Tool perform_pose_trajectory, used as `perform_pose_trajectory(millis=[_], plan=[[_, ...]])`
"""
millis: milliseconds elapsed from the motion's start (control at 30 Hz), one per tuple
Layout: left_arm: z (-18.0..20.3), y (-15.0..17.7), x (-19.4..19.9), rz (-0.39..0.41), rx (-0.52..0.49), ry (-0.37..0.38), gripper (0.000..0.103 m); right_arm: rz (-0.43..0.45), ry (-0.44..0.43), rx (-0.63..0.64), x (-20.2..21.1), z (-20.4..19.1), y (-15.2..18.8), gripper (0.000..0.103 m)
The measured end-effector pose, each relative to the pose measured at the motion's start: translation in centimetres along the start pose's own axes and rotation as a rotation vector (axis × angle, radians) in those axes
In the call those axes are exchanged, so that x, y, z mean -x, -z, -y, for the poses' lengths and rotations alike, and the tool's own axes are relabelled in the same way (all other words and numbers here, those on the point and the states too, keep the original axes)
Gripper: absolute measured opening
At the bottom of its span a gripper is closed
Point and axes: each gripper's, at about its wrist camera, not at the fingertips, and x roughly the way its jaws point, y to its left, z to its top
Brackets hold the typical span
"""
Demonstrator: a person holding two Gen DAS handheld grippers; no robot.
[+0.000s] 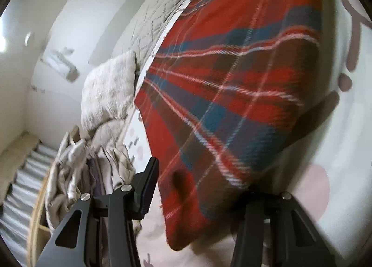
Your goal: Fold clothes
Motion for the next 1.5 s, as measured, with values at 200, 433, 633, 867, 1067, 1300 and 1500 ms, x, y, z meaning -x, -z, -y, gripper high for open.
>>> perform_pose_trajectory(millis=[200,433,633,867,1067,1300,1500], plan=[[0.4,0.2,0.4,0.032,-0.05,-0.05,0.046,-0.056,-0.005,0.052,-1.2,-0.8,6.0,0.042],[1.2,0.2,0.5,0.052,-0.148,-0.106,0.046,0.009,0.017,0.077,-1.1,-1.4,6.6,0.042],[1.7,-0.2,0.3,0.011,-0.257,-0.13,0.046,0.061,0.046,0.086,-1.4,-1.2,5.9,0.039],[1.6,1.2,0.0,-0.021,-0.325,-0.103,0.034,0.062,0.013,0.068,-2.0,-0.6,5.3,0.031],[2.4,1.8,0.0,-0.02,-0.376,-0.06,0.008,0.03,-0.004,0.066,-2.1,-0.9,5.2,0.024],[2.3,1.6,-0.3,-0.022,-0.376,-0.051,0.006,0.001,-0.043,0.077,-2.1,-0.8,5.1,0.007],[-0.4,0.2,-0.2,-0.065,-0.282,-0.061,0.005,-0.03,-0.064,0.036,-3.3,1.8,4.5,0.004]])
